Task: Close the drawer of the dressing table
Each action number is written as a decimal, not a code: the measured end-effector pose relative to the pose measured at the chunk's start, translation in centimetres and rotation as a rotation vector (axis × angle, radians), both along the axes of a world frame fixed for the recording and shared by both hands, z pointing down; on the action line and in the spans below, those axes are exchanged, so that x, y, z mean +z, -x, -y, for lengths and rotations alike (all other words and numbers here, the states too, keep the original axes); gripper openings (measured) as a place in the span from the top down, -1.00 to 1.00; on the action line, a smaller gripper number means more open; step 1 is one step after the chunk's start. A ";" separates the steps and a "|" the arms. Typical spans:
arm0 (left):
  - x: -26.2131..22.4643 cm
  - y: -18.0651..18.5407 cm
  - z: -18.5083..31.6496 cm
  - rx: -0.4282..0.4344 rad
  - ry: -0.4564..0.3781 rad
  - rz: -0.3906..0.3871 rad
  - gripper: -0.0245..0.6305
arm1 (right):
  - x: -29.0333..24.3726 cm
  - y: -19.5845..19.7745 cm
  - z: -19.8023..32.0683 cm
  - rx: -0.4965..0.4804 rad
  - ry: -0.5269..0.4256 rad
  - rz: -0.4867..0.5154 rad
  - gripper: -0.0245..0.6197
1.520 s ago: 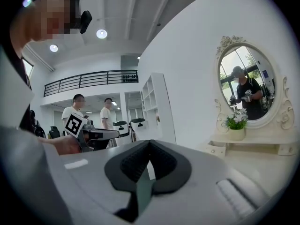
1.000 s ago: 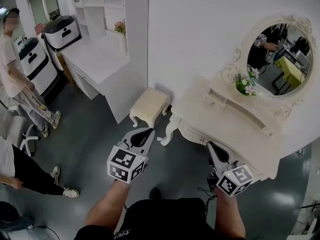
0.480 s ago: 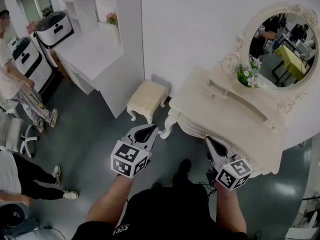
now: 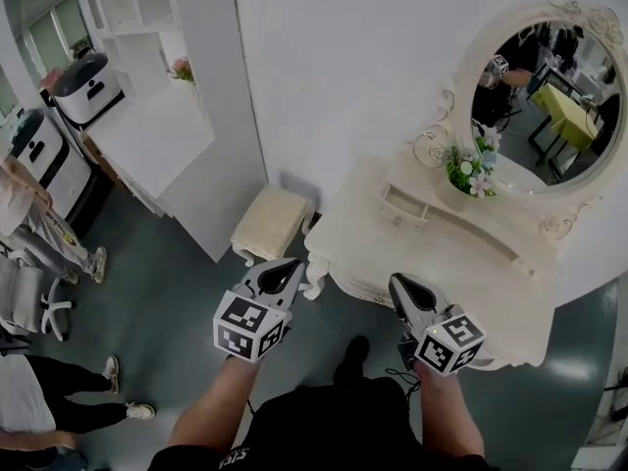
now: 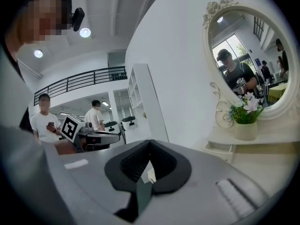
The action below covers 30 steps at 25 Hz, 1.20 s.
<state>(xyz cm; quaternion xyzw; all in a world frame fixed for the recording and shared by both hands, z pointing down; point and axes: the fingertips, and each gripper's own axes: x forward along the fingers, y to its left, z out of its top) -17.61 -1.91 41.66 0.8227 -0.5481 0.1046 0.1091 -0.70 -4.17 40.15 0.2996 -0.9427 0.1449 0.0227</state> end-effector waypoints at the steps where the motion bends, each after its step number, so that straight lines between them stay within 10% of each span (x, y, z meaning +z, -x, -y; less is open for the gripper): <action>1: 0.0 -0.5 1.3 0.004 0.003 0.008 0.91 | 0.2 -0.2 1.1 -0.005 0.007 0.000 0.89; 30: 7.3 -12.0 20.1 0.159 0.193 -0.008 0.90 | 6.2 -4.8 17.8 -0.021 0.205 -0.052 0.89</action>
